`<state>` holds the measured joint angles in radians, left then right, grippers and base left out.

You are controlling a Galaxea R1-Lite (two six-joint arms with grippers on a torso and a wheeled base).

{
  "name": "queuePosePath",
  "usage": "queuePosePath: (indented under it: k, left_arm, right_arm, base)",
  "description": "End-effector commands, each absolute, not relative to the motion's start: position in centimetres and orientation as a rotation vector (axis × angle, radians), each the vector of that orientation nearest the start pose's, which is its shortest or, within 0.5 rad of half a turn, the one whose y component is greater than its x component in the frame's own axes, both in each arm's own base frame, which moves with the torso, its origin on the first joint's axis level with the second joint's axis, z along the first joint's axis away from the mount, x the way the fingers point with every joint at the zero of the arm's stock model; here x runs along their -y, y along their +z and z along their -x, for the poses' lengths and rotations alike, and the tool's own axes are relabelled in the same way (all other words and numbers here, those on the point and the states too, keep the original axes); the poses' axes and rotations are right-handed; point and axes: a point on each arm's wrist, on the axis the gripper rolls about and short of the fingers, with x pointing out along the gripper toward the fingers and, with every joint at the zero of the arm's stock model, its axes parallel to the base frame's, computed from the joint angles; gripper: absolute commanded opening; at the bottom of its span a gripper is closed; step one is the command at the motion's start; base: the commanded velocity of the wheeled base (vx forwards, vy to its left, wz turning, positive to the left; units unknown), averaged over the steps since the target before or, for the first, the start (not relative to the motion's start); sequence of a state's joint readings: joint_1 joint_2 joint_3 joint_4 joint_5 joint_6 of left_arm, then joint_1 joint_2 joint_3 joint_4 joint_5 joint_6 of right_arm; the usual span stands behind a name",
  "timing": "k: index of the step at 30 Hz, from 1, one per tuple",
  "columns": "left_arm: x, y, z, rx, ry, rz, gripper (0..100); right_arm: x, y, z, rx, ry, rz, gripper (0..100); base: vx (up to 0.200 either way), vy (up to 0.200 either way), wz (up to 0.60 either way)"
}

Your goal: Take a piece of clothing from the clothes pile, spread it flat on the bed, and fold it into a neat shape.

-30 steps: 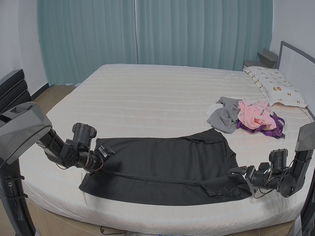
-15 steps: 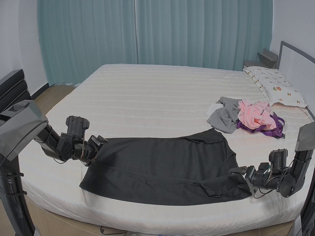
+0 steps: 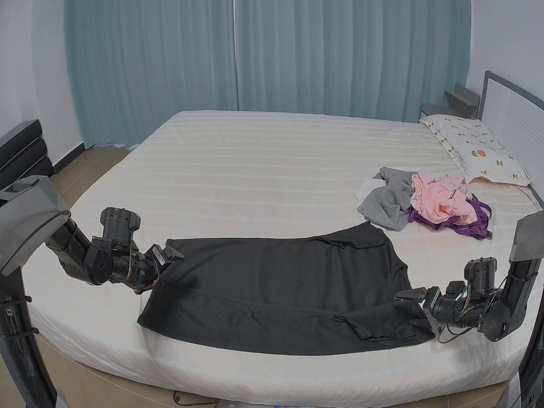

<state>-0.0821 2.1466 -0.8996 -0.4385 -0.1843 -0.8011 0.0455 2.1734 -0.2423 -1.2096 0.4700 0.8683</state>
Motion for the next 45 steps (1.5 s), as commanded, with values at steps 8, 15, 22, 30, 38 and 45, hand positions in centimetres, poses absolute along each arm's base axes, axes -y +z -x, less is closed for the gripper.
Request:
queuePosePath:
  k: [8, 15, 22, 30, 38, 45]
  left_arm:
    - [2.6, 0.5, -36.2, -0.875, 0.019, 0.726, 100]
    - [2.5, 0.2, -36.6, -0.855, 0.024, 0.726, 100]
    - [2.4, 0.2, -36.2, -0.866, 0.039, 0.73, 0]
    - [2.3, 2.3, -33.9, -0.849, 0.036, 0.734, 0]
    - [2.0, 3.1, -33.2, -0.839, 0.041, 0.736, 0]
    - [1.7, 3.5, -32.7, -0.832, 0.045, 0.739, 0]
  right_arm:
    - [-2.2, -0.9, -25.3, -0.891, 0.153, -0.964, 100]
    - [-2.3, -0.9, -25.3, -0.895, 0.156, -0.963, 100]
    - [-2.3, -0.9, -25.3, -0.895, 0.156, -0.963, 100]
    - [-2.3, -0.9, -25.4, -0.88, 0.141, -0.956, 100]
    - [-2.3, 0.0, -25.7, -0.798, 0.15, -0.937, 100]
    - [-2.6, 0.0, -26.2, -0.775, 0.178, -0.897, 100]
  base:
    - [0.0, 0.0, 0.0]
    - [0.0, 0.0, 0.0]
    - [0.0, 0.0, 0.0]
    - [0.0, 0.0, 0.0]
    - [0.0, 0.0, 0.0]
    - [0.0, 0.0, 0.0]
